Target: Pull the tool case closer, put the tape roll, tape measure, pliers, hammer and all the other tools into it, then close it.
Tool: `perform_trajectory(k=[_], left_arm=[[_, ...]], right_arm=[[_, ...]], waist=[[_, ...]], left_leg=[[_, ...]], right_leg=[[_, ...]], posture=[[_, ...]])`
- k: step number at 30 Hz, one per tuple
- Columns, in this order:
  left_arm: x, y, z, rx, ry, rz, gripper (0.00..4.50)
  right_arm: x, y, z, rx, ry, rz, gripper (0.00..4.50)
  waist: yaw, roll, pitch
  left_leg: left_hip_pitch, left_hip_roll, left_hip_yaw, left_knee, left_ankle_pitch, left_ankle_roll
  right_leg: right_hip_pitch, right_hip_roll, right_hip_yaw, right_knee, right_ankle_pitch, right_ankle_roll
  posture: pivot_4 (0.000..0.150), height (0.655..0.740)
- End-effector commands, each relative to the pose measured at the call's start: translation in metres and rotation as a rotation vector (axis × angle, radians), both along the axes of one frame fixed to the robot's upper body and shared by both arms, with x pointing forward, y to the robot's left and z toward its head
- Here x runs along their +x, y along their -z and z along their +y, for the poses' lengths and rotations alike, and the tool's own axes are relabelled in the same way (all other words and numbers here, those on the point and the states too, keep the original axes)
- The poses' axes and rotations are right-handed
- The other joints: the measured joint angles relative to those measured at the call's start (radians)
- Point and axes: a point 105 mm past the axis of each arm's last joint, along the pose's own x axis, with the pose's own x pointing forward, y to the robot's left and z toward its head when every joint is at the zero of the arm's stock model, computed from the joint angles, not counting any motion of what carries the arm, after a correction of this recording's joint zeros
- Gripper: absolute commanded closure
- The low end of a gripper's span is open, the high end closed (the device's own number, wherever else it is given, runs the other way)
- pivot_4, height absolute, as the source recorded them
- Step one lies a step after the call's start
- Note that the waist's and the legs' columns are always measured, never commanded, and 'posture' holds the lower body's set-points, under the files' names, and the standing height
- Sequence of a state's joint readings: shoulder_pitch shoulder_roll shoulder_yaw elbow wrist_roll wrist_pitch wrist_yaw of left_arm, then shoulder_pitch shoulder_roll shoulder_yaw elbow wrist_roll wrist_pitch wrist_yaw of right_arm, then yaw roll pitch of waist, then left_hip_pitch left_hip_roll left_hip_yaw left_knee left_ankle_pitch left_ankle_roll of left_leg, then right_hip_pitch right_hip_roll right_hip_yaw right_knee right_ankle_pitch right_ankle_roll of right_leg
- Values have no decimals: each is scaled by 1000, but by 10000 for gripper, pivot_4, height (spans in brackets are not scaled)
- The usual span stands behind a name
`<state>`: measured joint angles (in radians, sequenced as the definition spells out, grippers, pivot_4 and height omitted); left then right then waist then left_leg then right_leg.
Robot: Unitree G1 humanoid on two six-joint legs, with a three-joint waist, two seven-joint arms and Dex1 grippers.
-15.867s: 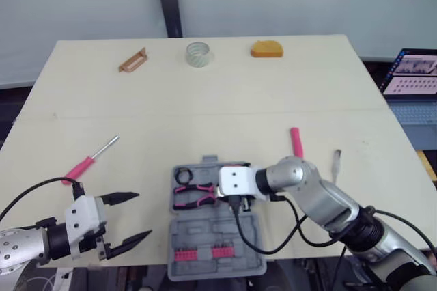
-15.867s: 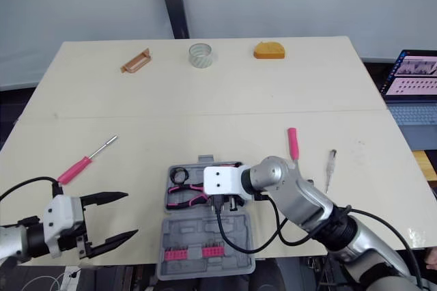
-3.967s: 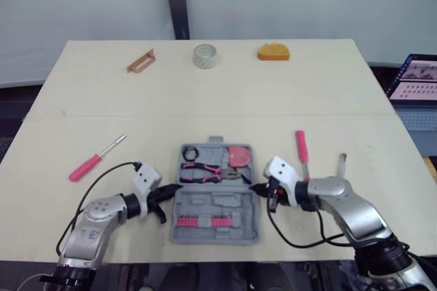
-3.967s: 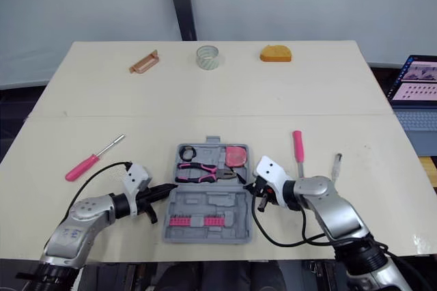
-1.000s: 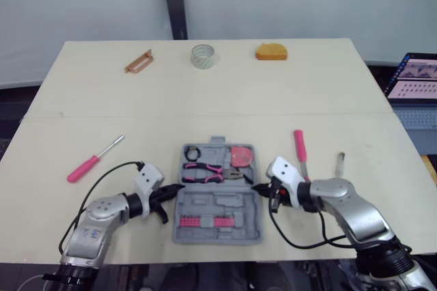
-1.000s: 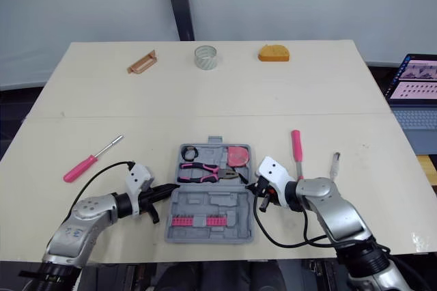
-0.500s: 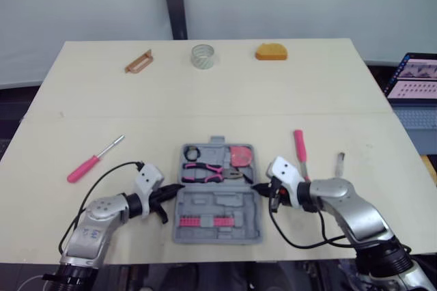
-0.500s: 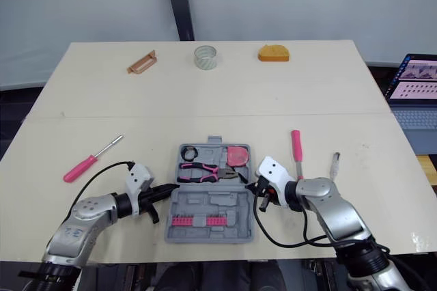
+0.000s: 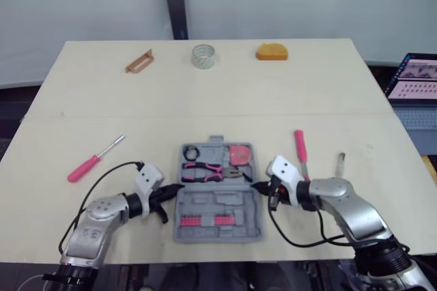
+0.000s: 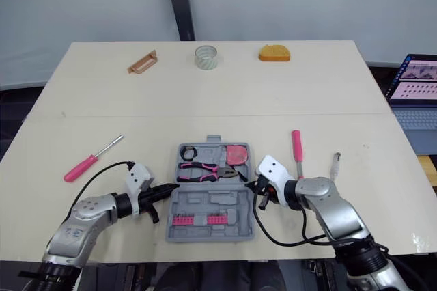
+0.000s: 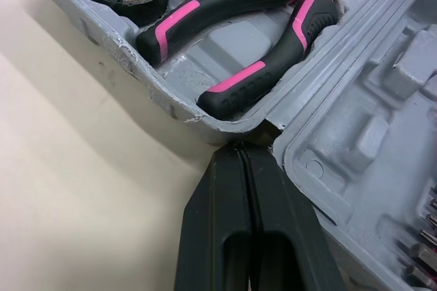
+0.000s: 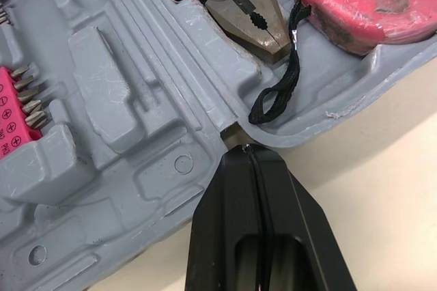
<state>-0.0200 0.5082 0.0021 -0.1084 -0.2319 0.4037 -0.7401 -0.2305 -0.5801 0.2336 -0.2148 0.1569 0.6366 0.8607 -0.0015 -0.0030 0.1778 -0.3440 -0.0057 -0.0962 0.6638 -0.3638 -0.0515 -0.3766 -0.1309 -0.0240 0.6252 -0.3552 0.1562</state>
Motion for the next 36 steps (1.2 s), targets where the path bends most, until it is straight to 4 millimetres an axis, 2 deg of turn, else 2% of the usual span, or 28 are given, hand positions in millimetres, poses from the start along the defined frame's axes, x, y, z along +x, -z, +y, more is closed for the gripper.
perform_trajectory(k=[1,29,36], left_arm=[[-3,-13,-11,-39,40,-46,44891],[-2,-14,-11,-37,30,-45,44891],[-2,-11,1,-19,3,-40,44891]], right_arm=[[-7,-4,10,24,-55,-6,45000],[-7,-4,10,19,-61,-3,45000],[-6,-2,0,2,-34,-1,45000]], waist=[[0,0,0],[0,0,0],[0,0,0]], left_leg=[[0,0,0,0,0,0],[0,0,0,0,0,0],[0,0,0,0,0,0]], right_leg=[[0,0,0,0,0,0],[0,0,0,0,0,0],[0,0,0,0,0,0]], posture=[[1500,7400],[1500,7400],[1500,7400]])
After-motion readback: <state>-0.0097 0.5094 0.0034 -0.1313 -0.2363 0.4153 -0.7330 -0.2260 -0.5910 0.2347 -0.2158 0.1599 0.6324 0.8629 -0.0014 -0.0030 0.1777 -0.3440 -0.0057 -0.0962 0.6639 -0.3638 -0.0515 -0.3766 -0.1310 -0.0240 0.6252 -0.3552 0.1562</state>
